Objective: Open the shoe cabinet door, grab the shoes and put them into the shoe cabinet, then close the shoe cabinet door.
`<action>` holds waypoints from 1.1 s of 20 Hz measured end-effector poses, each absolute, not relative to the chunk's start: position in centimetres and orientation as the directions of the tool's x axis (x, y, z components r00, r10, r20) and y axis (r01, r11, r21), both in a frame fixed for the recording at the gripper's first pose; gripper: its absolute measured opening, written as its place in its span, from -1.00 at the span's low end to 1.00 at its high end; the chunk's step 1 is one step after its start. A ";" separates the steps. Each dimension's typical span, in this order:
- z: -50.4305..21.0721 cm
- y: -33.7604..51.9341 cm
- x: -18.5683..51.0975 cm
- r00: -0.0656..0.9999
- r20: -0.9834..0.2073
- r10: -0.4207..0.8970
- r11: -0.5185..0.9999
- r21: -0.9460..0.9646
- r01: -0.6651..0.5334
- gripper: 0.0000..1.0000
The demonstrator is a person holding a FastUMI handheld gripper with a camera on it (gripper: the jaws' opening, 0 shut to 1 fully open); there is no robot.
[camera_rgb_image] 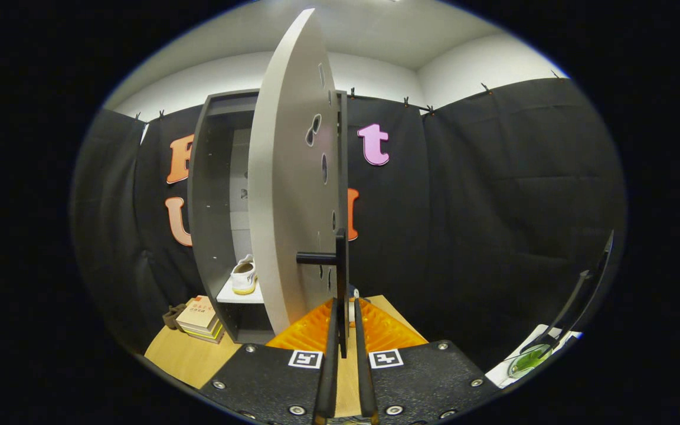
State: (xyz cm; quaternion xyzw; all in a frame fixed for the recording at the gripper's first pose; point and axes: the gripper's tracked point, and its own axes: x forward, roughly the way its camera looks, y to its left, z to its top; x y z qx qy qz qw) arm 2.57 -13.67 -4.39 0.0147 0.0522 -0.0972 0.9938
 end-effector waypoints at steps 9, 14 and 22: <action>-4.8 -19.3 0.7 0.945 -0.130 -0.300 0.953 0.004 0.303 -0.81; -5.3 -21.6 -1.1 0.915 -0.150 -0.375 0.927 -0.041 0.373 -0.86; -6.0 -17.0 -1.5 0.936 -0.175 -0.307 0.952 -0.056 0.302 -0.85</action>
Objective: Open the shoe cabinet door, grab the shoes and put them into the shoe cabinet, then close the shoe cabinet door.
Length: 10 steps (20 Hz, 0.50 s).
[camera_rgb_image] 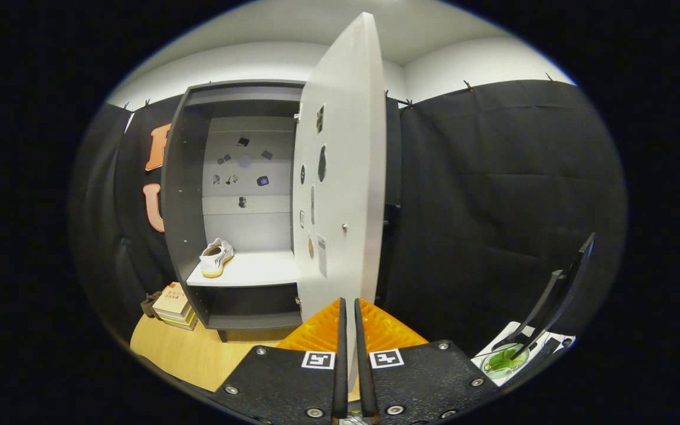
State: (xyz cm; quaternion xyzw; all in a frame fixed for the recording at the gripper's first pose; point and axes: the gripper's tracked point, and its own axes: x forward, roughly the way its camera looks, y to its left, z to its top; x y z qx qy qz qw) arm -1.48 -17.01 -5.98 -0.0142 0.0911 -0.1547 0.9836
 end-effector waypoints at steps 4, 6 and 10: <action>-7.2 -13.9 -1.1 0.949 -0.204 -0.240 0.971 -0.035 0.238 -0.85; -8.5 -12.0 -0.8 0.955 -0.221 -0.195 0.981 -0.025 0.195 -0.85; -12.5 -7.6 0.6 0.959 -0.268 -0.094 0.996 -0.021 0.092 -0.85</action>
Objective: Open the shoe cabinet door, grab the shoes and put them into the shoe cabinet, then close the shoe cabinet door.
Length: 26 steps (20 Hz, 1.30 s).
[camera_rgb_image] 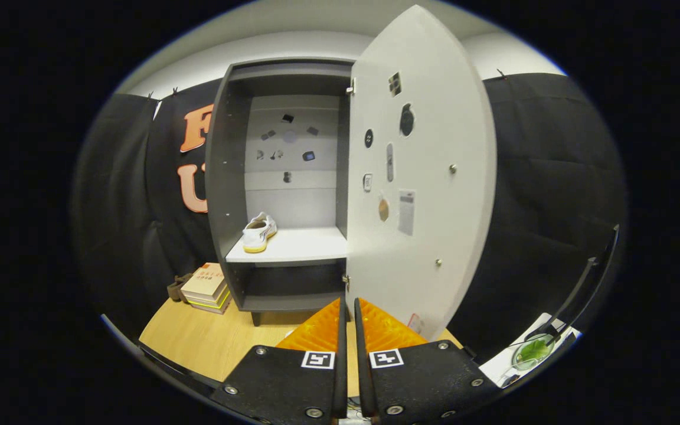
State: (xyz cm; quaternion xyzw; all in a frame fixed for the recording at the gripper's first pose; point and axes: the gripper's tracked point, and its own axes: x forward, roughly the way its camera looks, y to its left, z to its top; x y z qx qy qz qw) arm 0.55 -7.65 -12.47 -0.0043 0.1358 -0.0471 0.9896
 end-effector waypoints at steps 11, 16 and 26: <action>-28.6 1.7 4.5 0.852 -0.513 0.103 0.995 0.069 -0.078 -0.77; -35.8 3.6 5.4 0.778 -0.611 0.148 0.989 0.108 -0.104 -0.77; -46.4 6.5 9.0 0.651 -0.733 0.200 0.980 0.152 -0.130 -0.76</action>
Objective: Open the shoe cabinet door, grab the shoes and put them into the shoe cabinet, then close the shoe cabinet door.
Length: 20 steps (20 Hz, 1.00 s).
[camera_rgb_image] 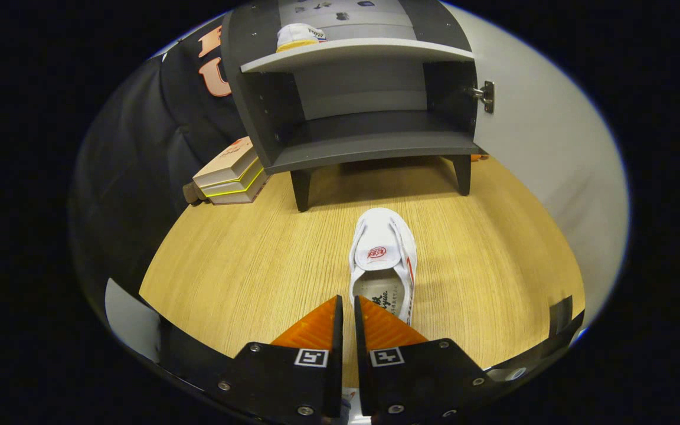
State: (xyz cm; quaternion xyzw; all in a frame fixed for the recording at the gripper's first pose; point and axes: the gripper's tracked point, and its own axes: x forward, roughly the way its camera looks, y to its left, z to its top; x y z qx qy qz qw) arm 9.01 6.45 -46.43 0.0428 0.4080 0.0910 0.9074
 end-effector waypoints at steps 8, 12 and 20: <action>-51.0 7.2 12.5 0.602 -0.773 0.200 0.979 0.179 -0.095 -0.70; -52.2 7.1 14.6 0.631 -0.756 0.174 0.983 0.172 -0.065 -0.70; -52.2 7.2 15.3 0.657 -0.732 0.181 0.981 0.182 -0.068 -0.94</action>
